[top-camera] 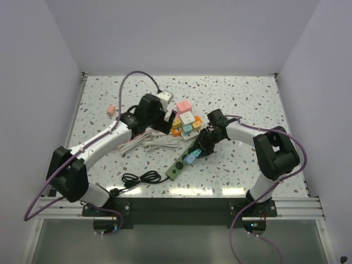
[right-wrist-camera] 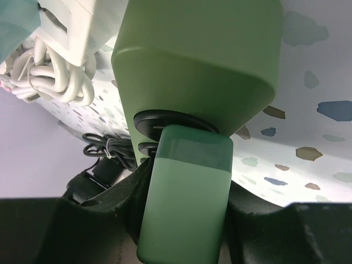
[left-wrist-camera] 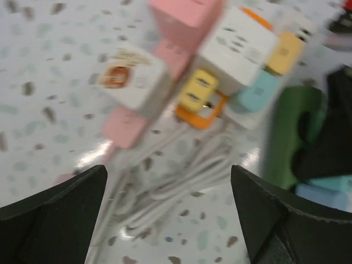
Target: Pull the plug off the socket
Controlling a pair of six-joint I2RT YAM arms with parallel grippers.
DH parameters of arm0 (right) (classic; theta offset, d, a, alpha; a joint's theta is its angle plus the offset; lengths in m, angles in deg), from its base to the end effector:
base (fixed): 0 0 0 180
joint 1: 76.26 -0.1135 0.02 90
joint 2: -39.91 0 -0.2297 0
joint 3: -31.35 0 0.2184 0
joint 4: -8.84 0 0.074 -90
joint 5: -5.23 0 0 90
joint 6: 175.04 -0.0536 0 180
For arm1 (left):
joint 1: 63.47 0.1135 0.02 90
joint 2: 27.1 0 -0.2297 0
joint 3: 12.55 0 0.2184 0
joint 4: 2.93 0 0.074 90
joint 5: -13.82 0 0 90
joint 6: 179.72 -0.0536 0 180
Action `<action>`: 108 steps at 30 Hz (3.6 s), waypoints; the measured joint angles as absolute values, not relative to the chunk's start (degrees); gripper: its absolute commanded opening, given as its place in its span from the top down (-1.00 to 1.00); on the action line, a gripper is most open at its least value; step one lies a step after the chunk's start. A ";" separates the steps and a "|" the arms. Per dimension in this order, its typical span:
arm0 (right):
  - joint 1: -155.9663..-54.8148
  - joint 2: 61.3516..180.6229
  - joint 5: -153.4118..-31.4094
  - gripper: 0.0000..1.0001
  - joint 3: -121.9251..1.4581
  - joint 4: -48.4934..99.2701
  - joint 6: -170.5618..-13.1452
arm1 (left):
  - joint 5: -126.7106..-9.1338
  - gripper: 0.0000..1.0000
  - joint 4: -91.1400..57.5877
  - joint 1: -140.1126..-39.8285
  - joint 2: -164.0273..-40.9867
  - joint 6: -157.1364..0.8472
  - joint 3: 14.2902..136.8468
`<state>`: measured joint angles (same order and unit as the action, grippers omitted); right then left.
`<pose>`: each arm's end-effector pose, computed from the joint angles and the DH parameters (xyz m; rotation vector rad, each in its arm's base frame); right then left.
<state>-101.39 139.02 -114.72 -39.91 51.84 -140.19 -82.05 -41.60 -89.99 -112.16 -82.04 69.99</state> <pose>0.2503 0.1469 0.1245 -0.6282 -2.8508 -0.9134 0.2836 -0.1354 0.2489 0.3225 2.2699 -0.1935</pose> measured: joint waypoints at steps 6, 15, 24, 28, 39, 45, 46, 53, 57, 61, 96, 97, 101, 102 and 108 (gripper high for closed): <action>-101.37 139.45 -114.64 1.00 -40.04 52.04 -140.92 | -77.75 -0.97 -39.76 -109.75 -112.07 -83.07 66.14; -101.39 140.52 -114.75 1.00 -41.15 52.93 -141.53 | -80.61 -0.77 -39.48 -122.91 -119.79 -86.04 68.48; -101.39 140.90 -114.81 1.00 -41.61 52.93 -142.12 | -87.34 0.05 -39.46 -127.76 -126.60 -87.35 68.83; -101.30 141.29 -114.44 1.00 -42.16 53.22 -143.08 | -91.17 0.77 -39.59 -127.65 -127.13 -87.18 68.81; -101.19 144.70 -114.07 1.00 -46.60 58.57 -143.80 | -91.98 1.00 -41.58 -127.74 -127.04 -86.26 69.86; -101.45 146.47 -115.95 1.00 -48.59 61.65 -142.80 | -91.45 1.00 -47.83 -127.74 -127.00 -84.31 73.35; -101.45 146.47 -116.47 1.00 -48.41 61.68 -142.80 | -91.30 1.00 -48.88 -127.74 -127.00 -84.16 73.94; -101.45 146.47 -117.70 1.00 -47.75 61.52 -142.62 | -90.79 1.00 -51.22 -127.74 -126.98 -82.61 74.97; -101.56 146.84 -117.15 1.00 -47.97 61.72 -142.16 | -91.06 1.00 -51.41 -127.76 -127.59 -81.71 75.32; -101.61 147.04 -115.99 1.00 -47.97 61.37 -141.51 | -91.32 1.00 -53.12 -127.30 -129.90 -81.10 77.92; -100.58 148.04 -115.77 1.00 -47.14 58.51 -140.74 | -96.24 1.00 -43.35 -120.75 -109.88 -78.35 81.85; -100.58 147.85 -116.06 1.00 -46.77 58.05 -140.52 | -95.82 1.00 -43.52 -116.46 -109.27 -78.37 78.97; -100.58 146.93 -116.45 1.00 -45.53 56.50 -140.02 | -94.60 1.00 -43.30 -97.08 -109.12 -78.85 70.69; -100.60 146.58 -116.49 1.00 -45.24 56.19 -139.87 | -94.40 1.00 -43.24 -92.35 -109.32 -79.03 69.53; -100.60 145.22 -116.69 1.00 -44.54 54.88 -139.58 | -91.89 1.00 -38.67 -74.43 -115.30 -81.15 69.57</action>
<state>-100.60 145.22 -116.69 -44.54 54.88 -139.58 -91.89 -38.67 -74.43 -115.30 -81.15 69.57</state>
